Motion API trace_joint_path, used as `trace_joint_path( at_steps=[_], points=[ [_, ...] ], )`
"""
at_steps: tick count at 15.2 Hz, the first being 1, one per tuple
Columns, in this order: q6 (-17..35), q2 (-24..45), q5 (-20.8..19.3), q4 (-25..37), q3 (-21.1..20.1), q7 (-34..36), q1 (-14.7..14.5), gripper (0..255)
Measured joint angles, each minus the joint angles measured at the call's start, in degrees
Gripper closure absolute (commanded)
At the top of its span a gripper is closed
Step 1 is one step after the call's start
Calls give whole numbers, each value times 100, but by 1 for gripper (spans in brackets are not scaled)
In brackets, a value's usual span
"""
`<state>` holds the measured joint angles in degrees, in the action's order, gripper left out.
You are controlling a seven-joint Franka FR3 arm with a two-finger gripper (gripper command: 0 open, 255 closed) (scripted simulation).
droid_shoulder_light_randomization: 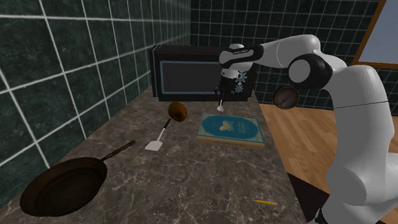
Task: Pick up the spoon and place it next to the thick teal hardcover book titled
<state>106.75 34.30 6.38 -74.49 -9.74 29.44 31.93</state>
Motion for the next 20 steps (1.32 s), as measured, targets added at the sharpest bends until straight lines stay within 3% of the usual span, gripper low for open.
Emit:
trace_joint_path(
  at_steps=[6,14,15,20],
  points=[
    [379,4,5,-281,-3,-81,23,255],
    [489,164,-10,-280,-7,-86,18,255],
    [508,154,-8,-314,-10,-92,22,0],
    [495,217,-17,-237,-3,-70,16,0]
  ],
)
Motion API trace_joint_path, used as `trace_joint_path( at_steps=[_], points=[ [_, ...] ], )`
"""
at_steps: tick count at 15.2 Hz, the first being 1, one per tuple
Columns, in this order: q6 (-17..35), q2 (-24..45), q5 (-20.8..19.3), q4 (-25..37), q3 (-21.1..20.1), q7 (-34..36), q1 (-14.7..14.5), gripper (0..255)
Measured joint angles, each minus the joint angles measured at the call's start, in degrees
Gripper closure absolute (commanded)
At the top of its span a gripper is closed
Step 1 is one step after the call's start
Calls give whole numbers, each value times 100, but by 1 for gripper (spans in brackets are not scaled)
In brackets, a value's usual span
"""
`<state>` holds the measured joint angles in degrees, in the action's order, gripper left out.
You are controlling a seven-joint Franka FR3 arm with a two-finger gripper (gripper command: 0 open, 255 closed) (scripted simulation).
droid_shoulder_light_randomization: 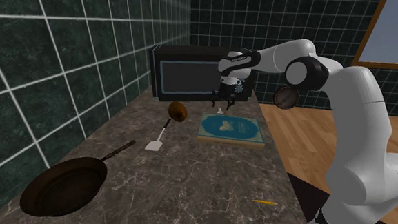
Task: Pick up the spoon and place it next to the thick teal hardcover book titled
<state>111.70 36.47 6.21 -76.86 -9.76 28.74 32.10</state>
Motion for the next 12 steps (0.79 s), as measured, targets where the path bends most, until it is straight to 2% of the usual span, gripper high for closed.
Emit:
trace_joint_path(
  at_steps=[3,6,12],
  points=[
    [-224,-29,9,60,-5,-10,28,0],
    [-609,-46,4,376,3,13,53,0],
    [-677,-67,5,413,4,7,64,0]
  ],
)
